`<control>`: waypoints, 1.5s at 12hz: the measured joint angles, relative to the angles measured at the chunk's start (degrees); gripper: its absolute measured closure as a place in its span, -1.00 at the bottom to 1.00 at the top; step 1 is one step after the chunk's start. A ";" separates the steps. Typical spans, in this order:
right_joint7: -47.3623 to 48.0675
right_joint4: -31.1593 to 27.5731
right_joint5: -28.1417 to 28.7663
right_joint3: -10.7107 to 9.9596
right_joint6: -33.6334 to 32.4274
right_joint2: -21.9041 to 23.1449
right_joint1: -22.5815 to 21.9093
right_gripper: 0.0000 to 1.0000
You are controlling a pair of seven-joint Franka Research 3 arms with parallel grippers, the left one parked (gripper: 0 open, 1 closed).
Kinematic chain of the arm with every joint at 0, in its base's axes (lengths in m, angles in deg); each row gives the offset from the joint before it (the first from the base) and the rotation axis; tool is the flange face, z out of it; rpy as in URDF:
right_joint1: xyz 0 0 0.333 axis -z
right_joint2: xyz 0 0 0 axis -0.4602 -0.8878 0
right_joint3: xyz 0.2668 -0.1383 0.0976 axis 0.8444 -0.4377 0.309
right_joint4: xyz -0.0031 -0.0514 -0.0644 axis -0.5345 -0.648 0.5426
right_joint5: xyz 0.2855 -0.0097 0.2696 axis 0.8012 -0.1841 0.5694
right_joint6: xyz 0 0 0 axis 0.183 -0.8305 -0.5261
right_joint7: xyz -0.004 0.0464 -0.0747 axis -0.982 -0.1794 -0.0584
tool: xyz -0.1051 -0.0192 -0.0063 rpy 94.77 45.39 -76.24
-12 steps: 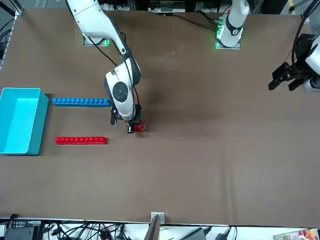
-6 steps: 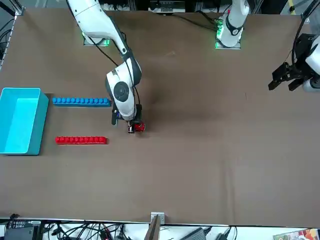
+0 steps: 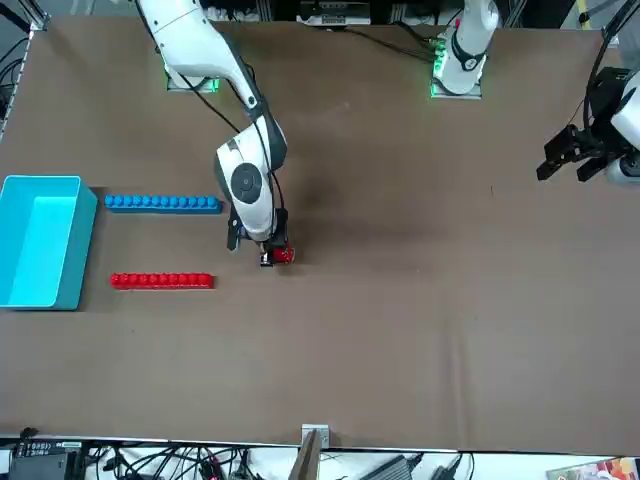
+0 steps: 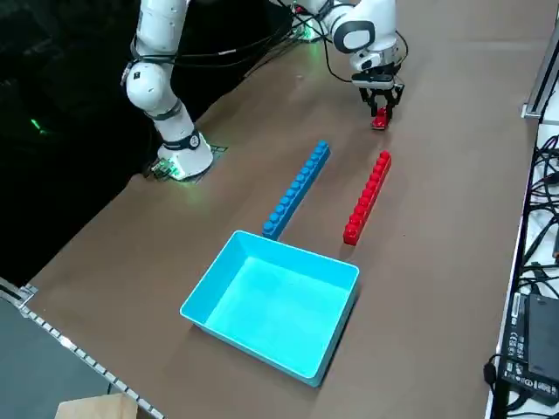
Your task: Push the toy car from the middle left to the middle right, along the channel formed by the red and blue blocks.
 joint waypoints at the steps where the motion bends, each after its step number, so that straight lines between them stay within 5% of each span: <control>1: 0.00 0.14 0.00 0.00 0.09 -0.19 -0.07 0.07; 3: 0.00 0.48 0.00 0.00 0.30 -0.87 -0.17 -0.14; 5: 0.00 1.54 0.00 0.00 1.23 -2.78 -0.23 -0.58; 6: -0.01 3.37 -0.03 -0.02 1.16 -3.98 -0.26 -0.98; 13: -0.83 11.21 -0.14 -0.71 -8.69 -3.25 -0.14 -1.00; 18: -13.01 12.26 -0.20 -0.90 -16.01 1.10 0.09 -1.00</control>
